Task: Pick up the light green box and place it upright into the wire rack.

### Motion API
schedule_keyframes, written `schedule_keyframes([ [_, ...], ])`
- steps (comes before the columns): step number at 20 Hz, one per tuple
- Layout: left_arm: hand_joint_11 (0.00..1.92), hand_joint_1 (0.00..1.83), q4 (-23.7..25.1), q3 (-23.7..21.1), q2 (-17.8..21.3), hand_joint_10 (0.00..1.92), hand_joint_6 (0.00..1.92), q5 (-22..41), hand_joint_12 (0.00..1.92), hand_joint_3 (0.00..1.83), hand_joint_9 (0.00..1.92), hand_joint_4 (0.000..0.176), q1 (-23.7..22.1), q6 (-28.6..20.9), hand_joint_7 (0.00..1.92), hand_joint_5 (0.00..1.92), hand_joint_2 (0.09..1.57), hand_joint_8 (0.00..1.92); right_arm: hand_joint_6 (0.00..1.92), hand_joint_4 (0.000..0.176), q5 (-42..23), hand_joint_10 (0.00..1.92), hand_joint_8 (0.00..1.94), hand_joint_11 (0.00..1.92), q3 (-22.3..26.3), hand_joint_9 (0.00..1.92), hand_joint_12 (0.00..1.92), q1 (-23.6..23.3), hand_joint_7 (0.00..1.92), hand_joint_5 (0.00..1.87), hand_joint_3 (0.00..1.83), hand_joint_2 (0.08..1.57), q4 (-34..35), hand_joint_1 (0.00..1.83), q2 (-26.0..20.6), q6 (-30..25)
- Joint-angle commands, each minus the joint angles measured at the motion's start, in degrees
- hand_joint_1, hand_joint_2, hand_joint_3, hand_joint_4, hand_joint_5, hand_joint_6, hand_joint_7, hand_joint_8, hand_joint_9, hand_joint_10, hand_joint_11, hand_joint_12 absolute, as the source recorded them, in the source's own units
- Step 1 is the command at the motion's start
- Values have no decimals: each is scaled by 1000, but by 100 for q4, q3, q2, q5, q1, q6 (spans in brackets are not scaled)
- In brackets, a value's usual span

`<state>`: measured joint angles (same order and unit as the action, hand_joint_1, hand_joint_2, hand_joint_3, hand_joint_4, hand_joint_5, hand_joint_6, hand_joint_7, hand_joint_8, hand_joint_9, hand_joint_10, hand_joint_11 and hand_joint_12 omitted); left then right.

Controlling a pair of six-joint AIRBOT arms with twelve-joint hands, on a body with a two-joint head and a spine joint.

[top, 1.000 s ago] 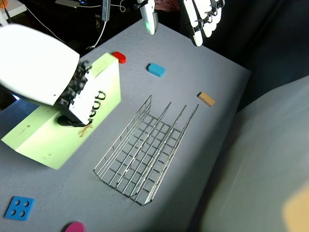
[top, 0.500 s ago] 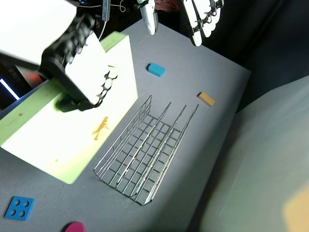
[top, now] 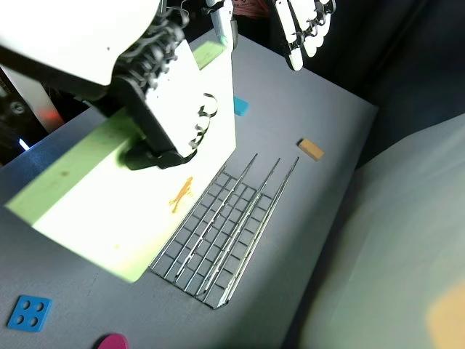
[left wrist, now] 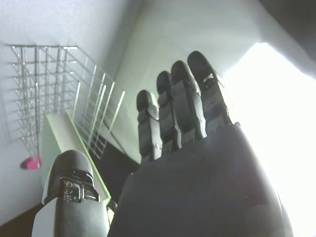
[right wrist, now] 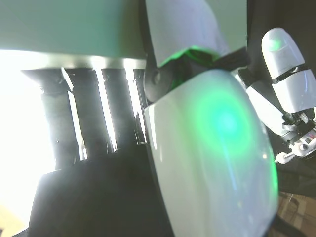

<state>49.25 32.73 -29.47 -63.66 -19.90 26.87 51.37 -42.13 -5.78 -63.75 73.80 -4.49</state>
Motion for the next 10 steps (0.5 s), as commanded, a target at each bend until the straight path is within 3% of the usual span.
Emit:
schedule_keyframes([
  [1, 0, 101, 444, -11, 10, 2, 1, 302, 580, 0, 240, 94, -51, -25, 273, 267, 1186, 2, 1043, 0, -247, 1198, 1174, 814, -50, 901, 1563, -44, 989, 843, 0, 1151, -518, 1236, 33, -30],
  [3, 0, 101, 444, -11, 10, 2, 1, 302, 575, 0, 240, 94, -51, -31, 273, 267, 1186, 2, 1042, 0, -275, 1191, 1171, 815, -213, 906, 1565, 37, 991, 843, 0, 1151, -516, 1237, 149, -57],
  [4, 0, 102, 444, -14, 10, 4, 1, 302, 572, 0, 247, 94, -51, -32, 278, 268, 1186, 3, 965, 0, -280, 1343, 1079, 814, -273, 923, 1568, 71, 970, 844, 0, 1139, -518, 1347, 194, -55],
  [6, 0, 121, 443, -16, 10, 4, 2, 302, 572, 0, 250, 94, -50, -42, 280, 273, 1184, 3, 944, 0, -331, 1386, 1058, 799, -409, 920, 1562, 162, 957, 855, 0, 1137, -581, 1369, 300, -14],
  [9, 0, 122, 443, -11, 10, 4, 2, 301, 574, 0, 250, 94, -49, -56, 280, 273, 1184, 2, 943, 0, -449, 1388, 1058, 798, -528, 919, 1562, 268, 956, 857, 0, 1136, -639, 1370, 382, 75],
  [10, 0, 143, 443, -11, 11, 1, 2, 301, 569, 0, 233, 93, -49, -57, 269, 275, 1179, 0, 1016, 0, -449, 1271, 1161, 818, -543, 877, 1556, 282, 967, 860, 5, 1147, -646, 1255, 393, 77],
])
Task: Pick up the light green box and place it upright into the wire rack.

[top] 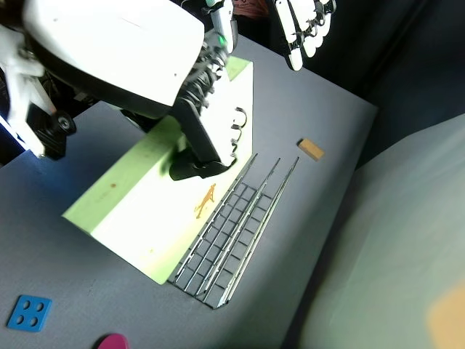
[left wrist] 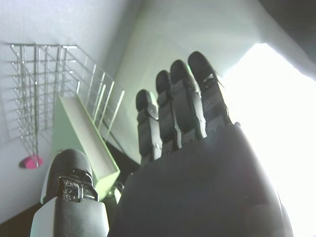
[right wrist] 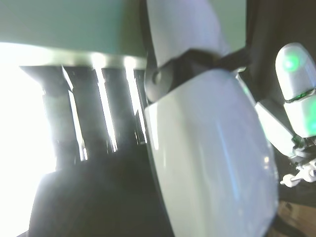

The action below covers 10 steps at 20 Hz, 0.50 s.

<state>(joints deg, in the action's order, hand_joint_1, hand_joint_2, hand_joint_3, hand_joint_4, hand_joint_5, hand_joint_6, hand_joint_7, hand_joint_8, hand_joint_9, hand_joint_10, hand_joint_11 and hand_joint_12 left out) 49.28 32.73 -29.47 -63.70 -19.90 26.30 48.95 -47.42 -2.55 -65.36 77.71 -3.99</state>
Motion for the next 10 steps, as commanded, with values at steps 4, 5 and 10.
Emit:
schedule_keyframes([
  [4, 0, 161, 440, -7, 11, 2, 1, 307, 535, 0, 245, 92, -49, -10, 272, 290, 1176, 0, 1055, 0, -279, 1454, 1147, 808, -69, 832, 1554, 78, 897, 780, 6, 1168, -560, 1360, 50, -4],
  [5, 0, 160, 440, -4, 10, 2, 1, 307, 534, 0, 244, 92, -49, -26, 272, 290, 1177, 0, 1058, 0, -285, 1455, 1147, 808, -70, 832, 1555, 111, 896, 779, 5, 1169, -576, 1361, 61, -4],
  [10, 0, 160, 440, -3, 10, 3, 1, 306, 550, 4, 250, 93, -49, -52, 286, 291, 1191, 5, 1051, 0, -243, 1443, 1150, 804, -70, 834, 1538, 107, 898, 787, 3, 1169, -579, 1356, 111, -69],
])
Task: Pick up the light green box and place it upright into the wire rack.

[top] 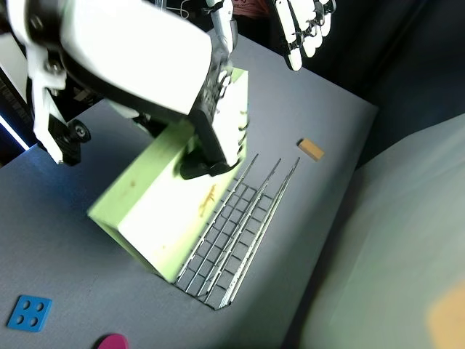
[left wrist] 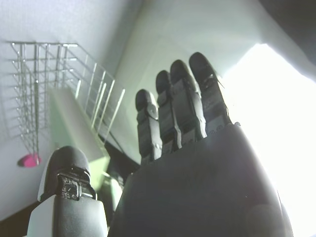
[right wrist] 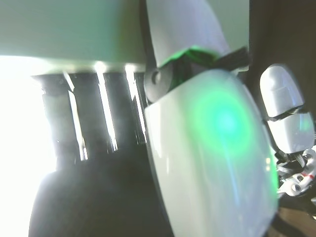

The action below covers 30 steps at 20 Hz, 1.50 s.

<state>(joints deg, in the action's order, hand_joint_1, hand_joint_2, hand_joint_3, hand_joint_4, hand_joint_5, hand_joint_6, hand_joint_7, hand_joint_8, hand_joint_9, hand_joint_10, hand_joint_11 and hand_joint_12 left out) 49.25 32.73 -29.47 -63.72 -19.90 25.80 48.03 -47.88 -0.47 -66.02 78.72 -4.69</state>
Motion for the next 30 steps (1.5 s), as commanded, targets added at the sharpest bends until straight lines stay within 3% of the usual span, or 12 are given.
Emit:
schedule_keyframes([
  [1, 0, 169, 442, -5, 10, 3, 1, 308, 553, 3, 251, 93, -49, -2, 291, 292, 1191, 5, 1058, 0, -146, 1448, 1148, 805, -25, 841, 1539, -113, 892, 781, 2, 1169, -514, 1360, 9, 1],
  [3, 0, 186, 442, -12, 10, 2, 6, 308, 555, 0, 251, 92, -49, -2, 287, 306, 1185, 2, 1048, 0, -127, 1215, 1170, 819, -24, 897, 1528, -136, 977, 850, 0, 1152, -513, 1235, -8, 1],
  [11, 0, 187, 442, -13, 10, 2, 1, 307, 539, 0, 245, 93, -47, -71, 284, 290, 1185, 3, 1034, 0, -260, 1193, 1168, 846, -59, 949, 1517, 53, 984, 865, 0, 1147, -514, 1229, 34, -105],
  [22, 0, 187, 441, -23, 13, 1, 2, 308, 552, 0, 240, 93, -30, -70, 285, 301, 1186, 2, 1029, 0, -424, 1106, 1124, 798, -528, 925, 1520, 459, 1006, 868, 0, 1140, -275, 1234, 286, -399],
  [23, 0, 183, 441, -26, 13, 2, 0, 308, 552, 0, 241, 93, -28, -70, 272, 283, 1184, 0, 1052, 0, -425, 1374, 1103, 786, -564, 854, 1534, 508, 943, 802, 8, 1155, -278, 1337, 301, -386],
  [25, 0, 179, 440, -27, 13, 1, 0, 308, 545, 0, 240, 93, -28, -70, 269, 279, 1184, 0, 1068, 0, -426, 1460, 1114, 781, -651, 828, 1555, 594, 915, 778, 0, 1169, -375, 1360, 346, -386],
  [27, 0, 178, 440, -24, 14, 1, 6, 307, 547, 0, 242, 93, -24, -70, 268, 294, 1185, 0, 1055, 0, -420, 1201, 1147, 791, -762, 880, 1550, 664, 992, 843, 0, 1150, -385, 1237, 406, -400],
  [30, 0, 183, 440, -26, 14, 1, 3, 307, 542, 0, 248, 92, -19, -70, 285, 312, 1185, 1, 1061, 0, -508, 1144, 1137, 773, -970, 910, 1547, 768, 1007, 837, 0, 1147, -384, 1237, 507, -436],
])
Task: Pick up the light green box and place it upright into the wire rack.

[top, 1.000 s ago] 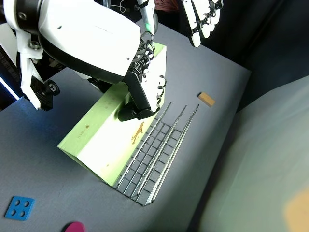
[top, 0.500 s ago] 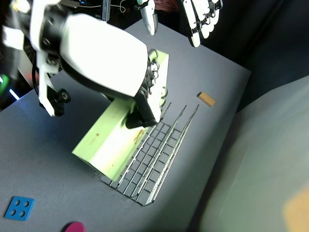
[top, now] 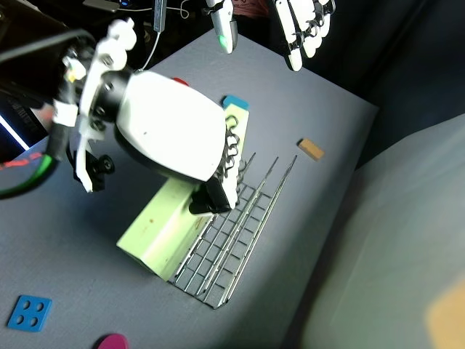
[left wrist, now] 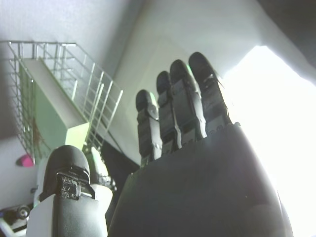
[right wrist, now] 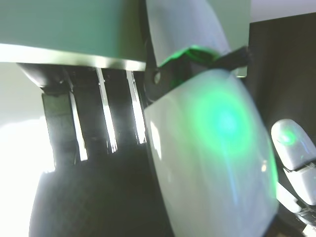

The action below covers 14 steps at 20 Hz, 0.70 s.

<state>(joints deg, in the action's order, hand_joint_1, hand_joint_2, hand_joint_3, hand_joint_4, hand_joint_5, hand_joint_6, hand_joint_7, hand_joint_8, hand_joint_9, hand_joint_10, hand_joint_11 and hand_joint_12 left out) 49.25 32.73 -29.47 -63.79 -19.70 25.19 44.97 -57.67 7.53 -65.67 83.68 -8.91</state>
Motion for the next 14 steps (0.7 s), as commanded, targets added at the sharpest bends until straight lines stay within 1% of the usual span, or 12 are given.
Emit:
schedule_keyframes([
  [1, 0, 184, 440, -26, 14, 1, 2, 314, 494, 0, 235, 93, -38, -8, 266, 299, 1185, 2, 1053, 0, -240, 1132, 1127, 776, -10, 920, 1536, -18, 1014, 840, 0, 1145, -419, 1241, 20, -25],
  [2, 0, 184, 440, -26, 14, 1, 2, 314, 485, 0, 232, 93, -38, -8, 262, 298, 1185, 3, 1048, 0, -289, 1127, 1130, 774, -26, 917, 1530, 18, 1015, 839, 0, 1145, -425, 1243, 38, -20],
  [3, 0, 183, 440, -27, 14, 1, 5, 314, 486, 0, 231, 92, -38, -8, 261, 304, 1186, 2, 1068, 0, -296, 1389, 1114, 778, -26, 835, 1530, 41, 948, 779, 6, 1162, -479, 1338, 51, -15],
  [4, 0, 181, 440, -30, 14, 2, 4, 314, 499, 1, 237, 92, -38, -8, 263, 306, 1187, 2, 1007, 0, -312, 1429, 1052, 779, -30, 867, 1547, 72, 971, 814, 0, 1151, -561, 1364, 68, -23],
  [10, 0, 185, 439, -42, 16, 2, 0, 314, 566, 0, 243, 94, -38, -8, 274, 295, 1184, 2, 961, 0, -367, 1428, 1020, 777, -51, 885, 1571, 144, 985, 844, 0, 1140, -661, 1372, 133, -60],
  [11, 0, 185, 436, -43, 17, 1, 1, 314, 591, 0, 243, 94, -33, -6, 273, 285, 1184, 1, 1054, 0, -367, 1461, 1085, 773, -52, 833, 1562, 149, 932, 786, 5, 1162, -662, 1363, 133, -60],
  [13, 0, 183, 436, -42, 17, 1, 0, 314, 552, 0, 230, 93, -33, 0, 270, 279, 1187, 0, 977, 0, -373, 1401, 1015, 783, -63, 903, 1542, 183, 984, 836, 0, 1138, -713, 1372, 133, -74],
  [14, 0, 182, 436, -42, 17, 2, 1, 314, 534, 0, 231, 94, -33, 0, 272, 280, 1186, 1, 1056, 0, -374, 1408, 1060, 806, -80, 866, 1511, 215, 948, 788, 2, 1154, -769, 1366, 133, -106],
])
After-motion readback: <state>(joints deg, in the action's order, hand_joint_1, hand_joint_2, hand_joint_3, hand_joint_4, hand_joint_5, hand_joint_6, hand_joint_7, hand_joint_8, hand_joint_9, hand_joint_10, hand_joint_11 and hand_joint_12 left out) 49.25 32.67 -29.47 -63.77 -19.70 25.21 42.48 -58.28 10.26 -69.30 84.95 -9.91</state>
